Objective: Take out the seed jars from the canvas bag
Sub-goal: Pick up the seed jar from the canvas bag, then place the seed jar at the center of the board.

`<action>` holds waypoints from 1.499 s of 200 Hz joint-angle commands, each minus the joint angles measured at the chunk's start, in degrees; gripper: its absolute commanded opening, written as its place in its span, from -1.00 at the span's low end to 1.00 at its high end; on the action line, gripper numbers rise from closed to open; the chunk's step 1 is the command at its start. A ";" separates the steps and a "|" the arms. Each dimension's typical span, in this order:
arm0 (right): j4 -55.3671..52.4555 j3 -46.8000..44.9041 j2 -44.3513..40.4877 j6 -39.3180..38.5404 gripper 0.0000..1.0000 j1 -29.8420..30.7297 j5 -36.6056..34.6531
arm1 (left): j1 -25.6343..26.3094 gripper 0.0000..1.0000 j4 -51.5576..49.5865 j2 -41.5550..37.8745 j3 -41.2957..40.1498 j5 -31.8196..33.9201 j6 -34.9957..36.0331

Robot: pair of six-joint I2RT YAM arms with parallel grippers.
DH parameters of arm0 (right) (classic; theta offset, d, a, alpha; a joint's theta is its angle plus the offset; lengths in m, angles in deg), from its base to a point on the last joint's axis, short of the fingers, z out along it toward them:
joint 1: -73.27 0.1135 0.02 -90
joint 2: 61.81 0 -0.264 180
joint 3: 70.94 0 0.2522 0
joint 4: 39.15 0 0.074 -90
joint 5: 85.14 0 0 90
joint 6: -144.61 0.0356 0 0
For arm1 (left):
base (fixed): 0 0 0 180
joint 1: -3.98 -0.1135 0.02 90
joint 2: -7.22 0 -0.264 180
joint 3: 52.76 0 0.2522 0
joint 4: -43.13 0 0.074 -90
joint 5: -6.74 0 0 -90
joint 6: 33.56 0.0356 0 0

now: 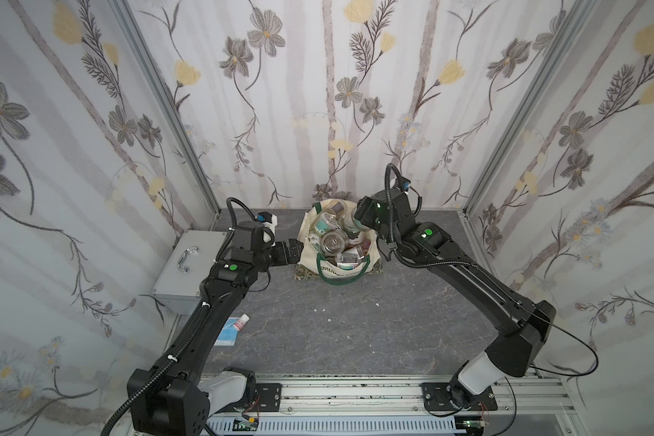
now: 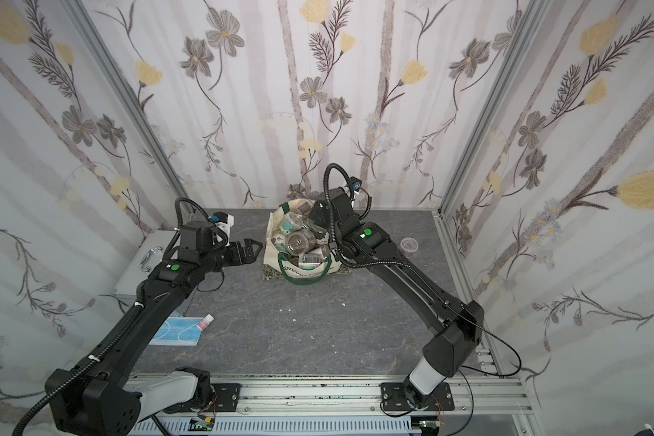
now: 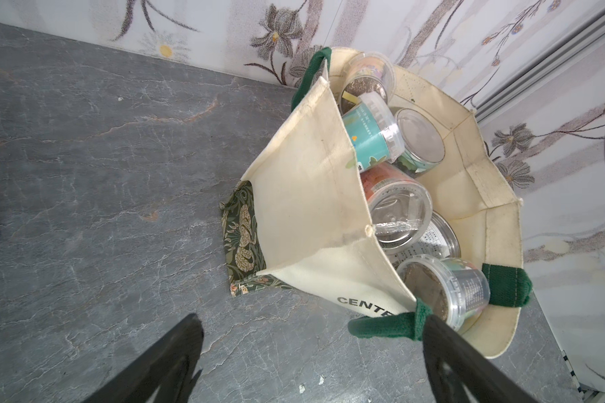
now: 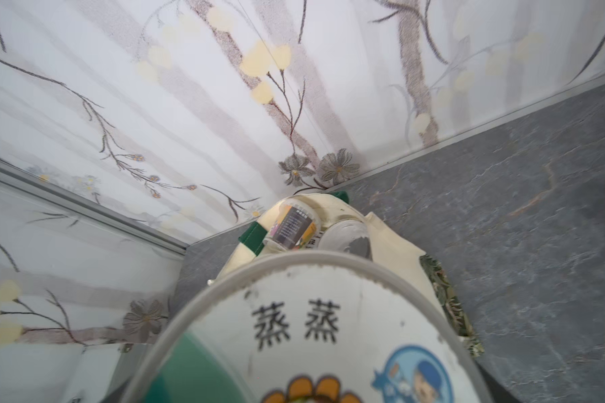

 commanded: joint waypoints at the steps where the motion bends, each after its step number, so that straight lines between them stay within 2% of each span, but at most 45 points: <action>1: 10.77 -6.89 -4.79 -11.07 0.63 0.35 -8.20 | 0.02 1.00 1.95 -0.09 -0.12 -0.58 -0.38; 37: 18.35 -20.05 -13.46 -21.21 0.68 -0.45 -13.50 | 0.04 1.00 2.09 -0.09 -0.21 -0.99 -0.56; 86: 18.68 -30.67 -17.02 -20.38 0.70 -7.83 -13.59 | 0.16 1.00 2.37 0.02 -0.39 -1.26 -0.68; 117: 22.59 -35.01 -14.27 -19.85 0.70 -13.99 -9.91 | 0.25 1.00 2.47 0.17 -0.47 -1.34 -0.80; 160: 26.91 -32.68 -1.42 -19.43 0.70 -19.61 -8.09 | 0.40 1.00 2.45 0.19 -0.47 -1.09 -0.62; 227: 27.58 -22.01 15.47 -16.98 0.71 -23.15 -6.81 | 0.46 1.00 2.29 1.03 -0.39 -0.80 -0.42; 272: 23.88 -16.98 21.89 -13.90 0.72 -24.50 -5.35 | 0.52 1.00 2.19 1.58 -0.39 -0.71 -0.42; 300: 22.39 -15.36 22.98 -13.35 0.81 -25.24 -4.42 | 0.53 1.00 2.10 2.01 -0.30 -0.71 -0.42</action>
